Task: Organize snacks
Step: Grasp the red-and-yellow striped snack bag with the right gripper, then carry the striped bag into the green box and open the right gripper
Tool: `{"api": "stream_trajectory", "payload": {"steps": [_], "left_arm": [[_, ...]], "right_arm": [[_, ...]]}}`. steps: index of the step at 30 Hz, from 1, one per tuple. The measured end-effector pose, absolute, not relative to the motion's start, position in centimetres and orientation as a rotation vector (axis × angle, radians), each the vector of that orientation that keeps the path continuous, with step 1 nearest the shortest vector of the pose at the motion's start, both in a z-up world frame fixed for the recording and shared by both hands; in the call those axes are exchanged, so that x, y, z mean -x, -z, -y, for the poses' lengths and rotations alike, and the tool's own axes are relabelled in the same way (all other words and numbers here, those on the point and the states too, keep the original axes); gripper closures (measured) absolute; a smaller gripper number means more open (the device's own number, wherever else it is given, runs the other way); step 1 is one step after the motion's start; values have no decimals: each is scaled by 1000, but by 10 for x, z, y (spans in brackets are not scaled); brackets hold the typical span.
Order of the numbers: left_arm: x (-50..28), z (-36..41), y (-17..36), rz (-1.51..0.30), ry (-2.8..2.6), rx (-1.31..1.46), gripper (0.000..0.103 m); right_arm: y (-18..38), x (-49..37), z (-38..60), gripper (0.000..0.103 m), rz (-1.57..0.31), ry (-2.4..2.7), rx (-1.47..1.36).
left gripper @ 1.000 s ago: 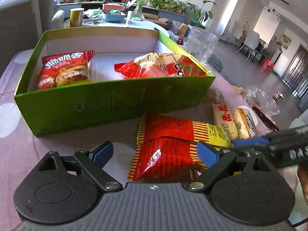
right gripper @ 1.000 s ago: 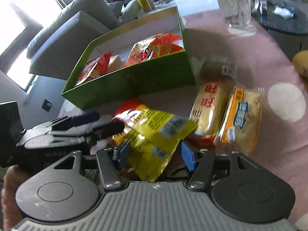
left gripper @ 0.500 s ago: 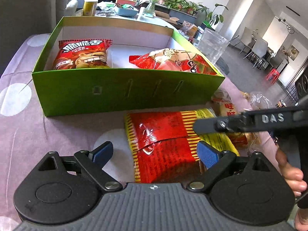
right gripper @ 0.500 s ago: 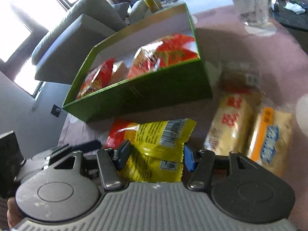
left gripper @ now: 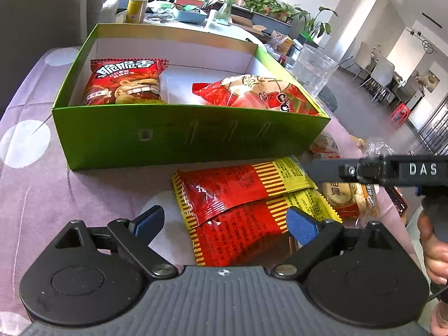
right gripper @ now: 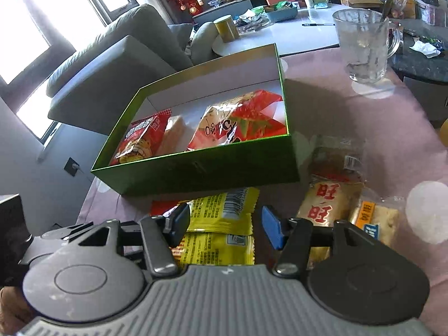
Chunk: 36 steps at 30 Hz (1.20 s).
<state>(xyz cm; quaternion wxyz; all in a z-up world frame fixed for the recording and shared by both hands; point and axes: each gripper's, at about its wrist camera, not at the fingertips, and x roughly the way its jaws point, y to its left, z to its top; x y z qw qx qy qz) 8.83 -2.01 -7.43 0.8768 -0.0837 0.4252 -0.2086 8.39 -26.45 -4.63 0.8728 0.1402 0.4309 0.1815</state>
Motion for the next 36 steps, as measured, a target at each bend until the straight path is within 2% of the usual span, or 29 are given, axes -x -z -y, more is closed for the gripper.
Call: {"api": "stream_trajectory", "payload": {"steps": [12, 18, 28, 36], "left_arm": [[-96, 30, 79, -903, 447, 162, 4], [-93, 37, 75, -880, 477, 157, 4], [-74, 33, 29, -713, 472, 132, 5], [-94, 40, -2, -623, 467, 92, 5]], "right_arm": [[63, -99, 244, 39, -982, -389, -309], [65, -101, 236, 39, -987, -410, -299], [28, -82, 235, 39, -857, -441, -270], [2, -97, 238, 39, -760, -454, -288]]}}
